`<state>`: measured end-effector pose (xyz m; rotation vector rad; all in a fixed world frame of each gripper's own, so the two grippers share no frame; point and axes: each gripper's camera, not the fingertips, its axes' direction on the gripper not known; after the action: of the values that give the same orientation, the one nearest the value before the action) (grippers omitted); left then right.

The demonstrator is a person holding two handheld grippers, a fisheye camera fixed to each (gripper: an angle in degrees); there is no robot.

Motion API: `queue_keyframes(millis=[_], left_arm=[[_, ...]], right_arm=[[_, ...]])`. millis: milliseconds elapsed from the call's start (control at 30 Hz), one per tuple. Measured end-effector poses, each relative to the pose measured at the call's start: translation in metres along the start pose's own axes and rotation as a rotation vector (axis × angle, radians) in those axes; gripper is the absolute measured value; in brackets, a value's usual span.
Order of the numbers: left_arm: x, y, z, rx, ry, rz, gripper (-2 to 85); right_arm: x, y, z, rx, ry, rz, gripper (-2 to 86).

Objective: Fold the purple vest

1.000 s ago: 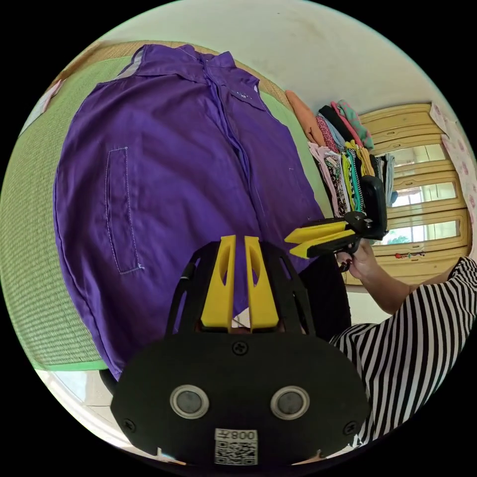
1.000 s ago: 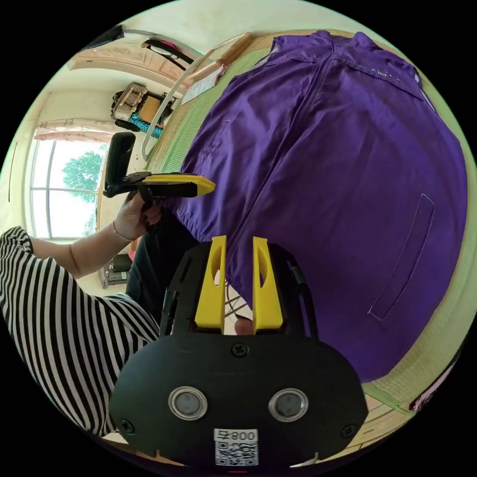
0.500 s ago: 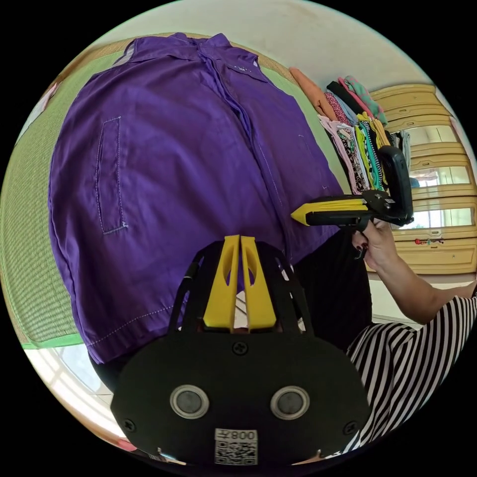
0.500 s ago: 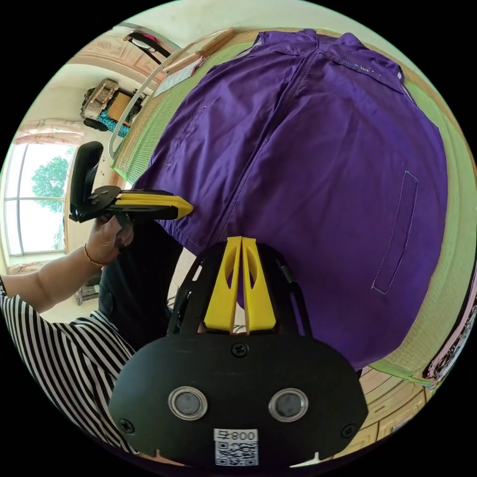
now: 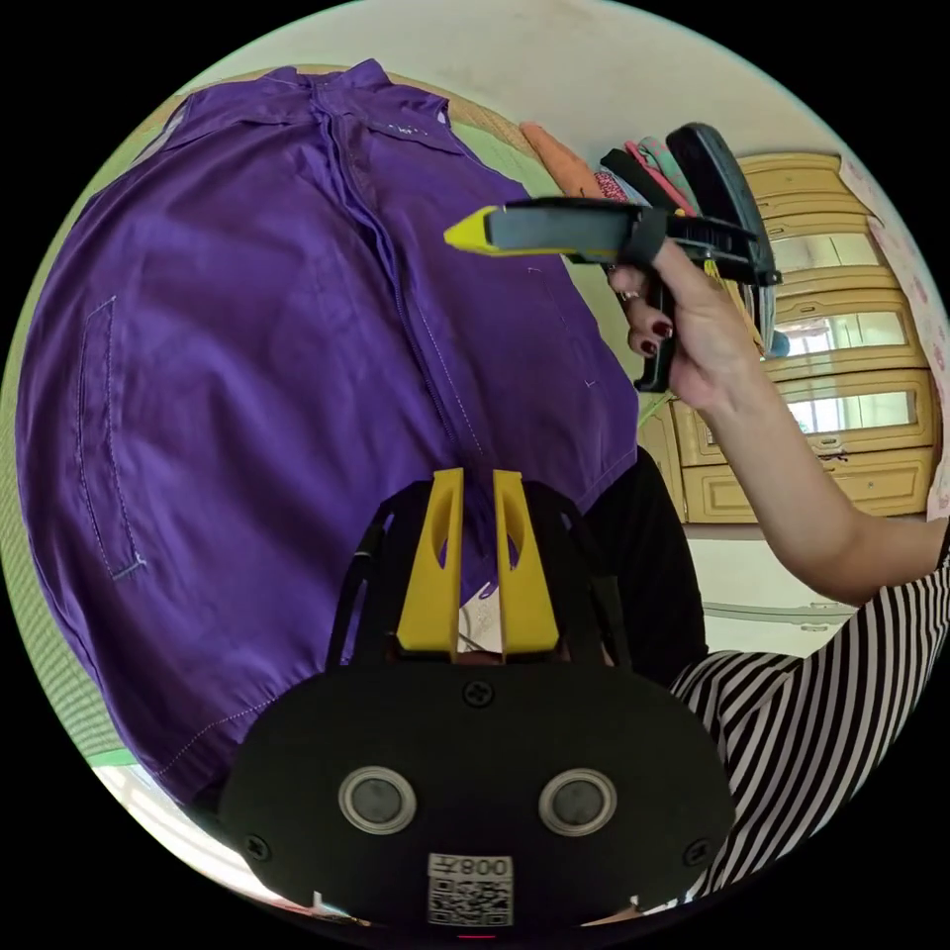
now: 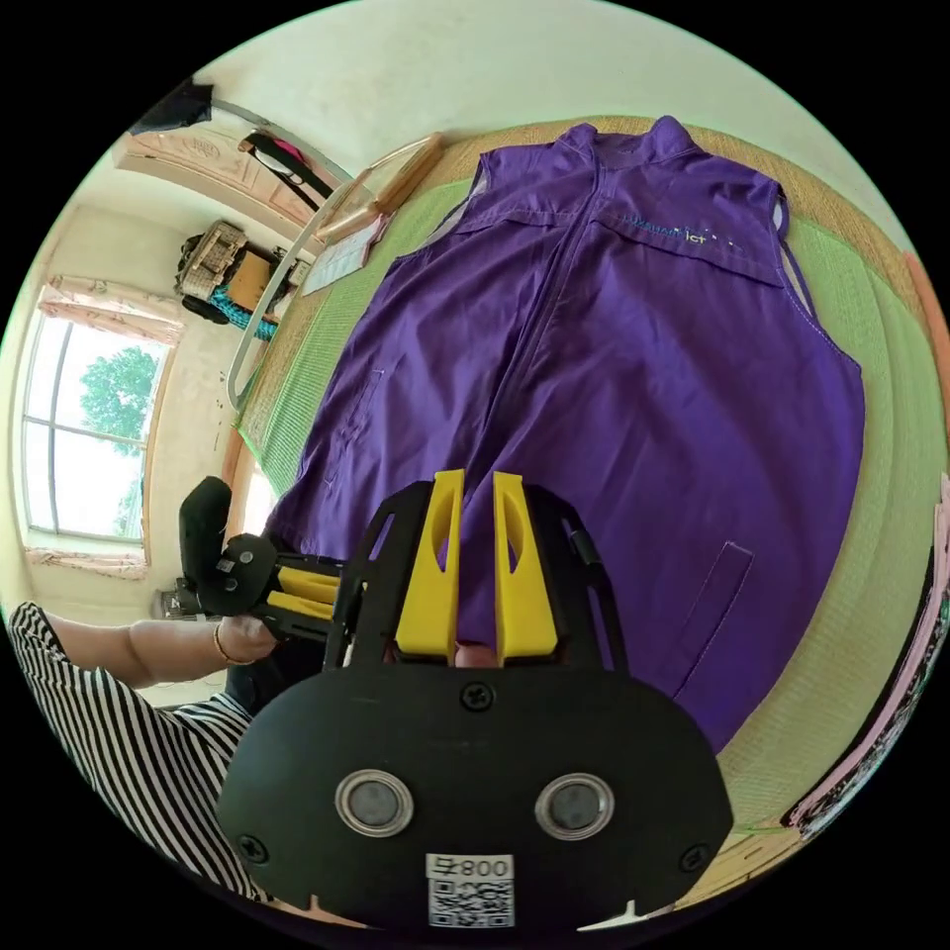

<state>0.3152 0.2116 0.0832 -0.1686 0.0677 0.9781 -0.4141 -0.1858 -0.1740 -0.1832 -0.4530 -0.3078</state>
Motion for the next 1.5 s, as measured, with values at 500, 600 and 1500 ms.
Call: queue_keyframes(millis=[500,600,1500], left_arm=[[-0.004,0.015,0.036,0.009,0.104,-0.001,1.2],[-0.005,0.021,0.041,0.018,0.126,-0.002,0.9],[-0.029,0.109,0.056,0.129,0.092,-0.021,0.8]], right_arm=[[0.016,-0.110,0.049,-0.100,0.128,0.049,1.6],[0.024,-0.108,0.049,-0.109,0.092,0.057,0.5],[0.097,-0.097,0.031,0.113,0.007,0.111,0.0]])
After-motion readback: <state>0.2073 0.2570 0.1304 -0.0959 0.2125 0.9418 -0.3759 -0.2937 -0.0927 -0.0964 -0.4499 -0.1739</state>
